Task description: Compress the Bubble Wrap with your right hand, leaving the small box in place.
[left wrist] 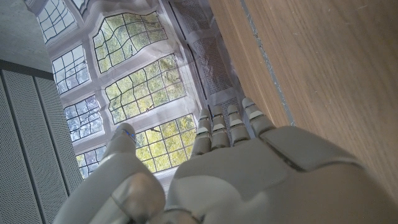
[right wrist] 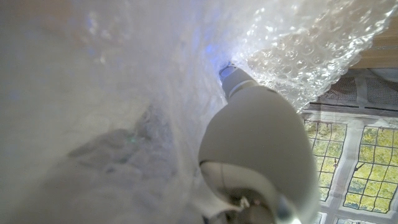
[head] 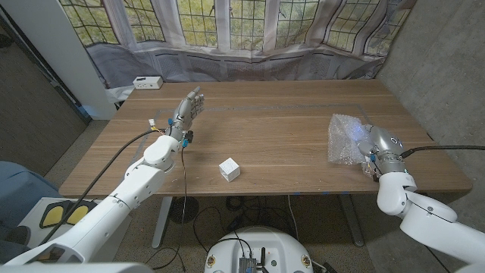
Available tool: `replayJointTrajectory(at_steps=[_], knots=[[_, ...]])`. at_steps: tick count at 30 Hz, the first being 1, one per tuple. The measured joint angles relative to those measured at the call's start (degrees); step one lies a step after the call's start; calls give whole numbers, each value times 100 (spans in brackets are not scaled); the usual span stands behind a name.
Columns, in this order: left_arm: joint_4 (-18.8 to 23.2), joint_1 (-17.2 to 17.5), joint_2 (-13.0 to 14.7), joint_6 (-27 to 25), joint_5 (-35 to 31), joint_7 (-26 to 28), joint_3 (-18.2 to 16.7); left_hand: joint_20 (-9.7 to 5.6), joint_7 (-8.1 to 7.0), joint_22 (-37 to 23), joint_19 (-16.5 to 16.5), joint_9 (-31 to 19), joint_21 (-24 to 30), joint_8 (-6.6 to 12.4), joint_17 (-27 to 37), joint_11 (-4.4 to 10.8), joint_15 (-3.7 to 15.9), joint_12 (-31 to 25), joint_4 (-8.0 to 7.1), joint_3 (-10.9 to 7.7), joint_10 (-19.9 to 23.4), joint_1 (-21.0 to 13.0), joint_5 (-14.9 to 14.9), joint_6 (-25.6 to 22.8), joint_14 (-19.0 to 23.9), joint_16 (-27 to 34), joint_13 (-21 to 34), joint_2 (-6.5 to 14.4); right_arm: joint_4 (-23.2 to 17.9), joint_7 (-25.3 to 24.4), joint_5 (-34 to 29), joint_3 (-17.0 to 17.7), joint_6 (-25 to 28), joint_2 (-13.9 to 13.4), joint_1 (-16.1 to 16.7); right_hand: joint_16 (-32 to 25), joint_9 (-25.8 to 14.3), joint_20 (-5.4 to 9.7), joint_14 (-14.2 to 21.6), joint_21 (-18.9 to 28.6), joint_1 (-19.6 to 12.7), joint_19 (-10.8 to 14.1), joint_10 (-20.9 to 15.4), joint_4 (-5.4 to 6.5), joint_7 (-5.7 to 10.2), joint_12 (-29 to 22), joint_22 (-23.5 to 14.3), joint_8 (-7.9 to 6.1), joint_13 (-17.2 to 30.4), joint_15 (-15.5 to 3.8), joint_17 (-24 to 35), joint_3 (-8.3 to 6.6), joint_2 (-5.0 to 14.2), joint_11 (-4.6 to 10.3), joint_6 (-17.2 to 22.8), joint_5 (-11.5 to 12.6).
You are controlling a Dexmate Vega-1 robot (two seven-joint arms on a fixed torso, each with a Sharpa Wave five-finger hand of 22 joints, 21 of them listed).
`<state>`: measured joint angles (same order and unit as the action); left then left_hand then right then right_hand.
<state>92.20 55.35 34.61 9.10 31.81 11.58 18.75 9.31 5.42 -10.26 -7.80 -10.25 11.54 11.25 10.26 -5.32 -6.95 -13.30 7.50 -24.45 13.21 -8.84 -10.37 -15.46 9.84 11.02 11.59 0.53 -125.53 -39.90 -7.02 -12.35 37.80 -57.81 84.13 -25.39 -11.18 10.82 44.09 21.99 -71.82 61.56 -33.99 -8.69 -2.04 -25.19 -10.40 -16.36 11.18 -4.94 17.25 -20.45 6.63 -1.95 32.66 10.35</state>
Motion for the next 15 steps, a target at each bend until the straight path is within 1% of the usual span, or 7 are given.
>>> replayJointTrajectory(at_steps=[3,5,8,10,12,13,15], knots=[[-3,4,5,7,2,-2,-7,0,0,0,0,0,0,0,0,0,0,0,0,0,0,0,0,0,0,0,0,0,-16,-2,-122,66,-101,38,44,0,0,-17,0,0,11,-18,0,0,0,18,0,5,0,0,10,0,11,0,44,0],[-6,5,5,9,3,-3,-7,0,0,0,0,0,0,0,0,0,0,0,0,0,0,0,0,0,0,0,0,0,-17,-5,-161,103,-151,62,71,0,0,2,0,0,10,-37,-57,0,26,21,0,5,0,0,19,0,12,11,88,23],[-6,5,5,11,4,-5,-7,0,0,0,0,0,0,0,0,0,0,0,0,0,0,0,0,0,0,0,0,0,-15,-6,-189,171,-191,116,116,26,-6,-29,15,0,-58,-69,-188,-3,72,21,-1,-8,0,15,46,-48,80,-21,304,37],[-6,5,5,11,4,-6,-7,0,0,0,0,0,0,0,0,0,0,0,0,0,0,0,0,0,0,0,0,0,3,-6,-189,211,-191,157,142,45,-12,-29,38,0,-103,-70,-282,-21,108,33,-8,-71,0,10,66,-74,124,-33,502,47],[-6,5,5,11,5,-6,-7,0,0,0,0,0,0,0,0,1,0,0,0,0,1,0,0,0,0,0,0,0,19,-6,-189,241,-191,185,161,42,-16,-31,129,39,-150,-69,-363,-31,137,41,-16,-86,12,-14,102,-85,171,-32,667,47],[-10,6,4,11,5,-6,-8,0,0,0,0,0,0,0,0,13,0,0,0,0,13,0,0,0,0,0,0,0,30,-13,-364,258,-488,205,172,2,-17,-31,195,68,-166,-66,-413,-48,154,61,-16,-86,17,-17,136,-101,184,-19,733,47],[-10,6,4,11,5,-6,-7,0,0,0,0,0,0,0,0,21,0,0,0,0,21,0,0,0,0,0,0,0,51,-14,-408,283,-561,239,189,-113,-17,-33,381,160,-321,22,-580,-73,202,63,-31,-86,16,-43,221,-89,182,-19,889,46]])
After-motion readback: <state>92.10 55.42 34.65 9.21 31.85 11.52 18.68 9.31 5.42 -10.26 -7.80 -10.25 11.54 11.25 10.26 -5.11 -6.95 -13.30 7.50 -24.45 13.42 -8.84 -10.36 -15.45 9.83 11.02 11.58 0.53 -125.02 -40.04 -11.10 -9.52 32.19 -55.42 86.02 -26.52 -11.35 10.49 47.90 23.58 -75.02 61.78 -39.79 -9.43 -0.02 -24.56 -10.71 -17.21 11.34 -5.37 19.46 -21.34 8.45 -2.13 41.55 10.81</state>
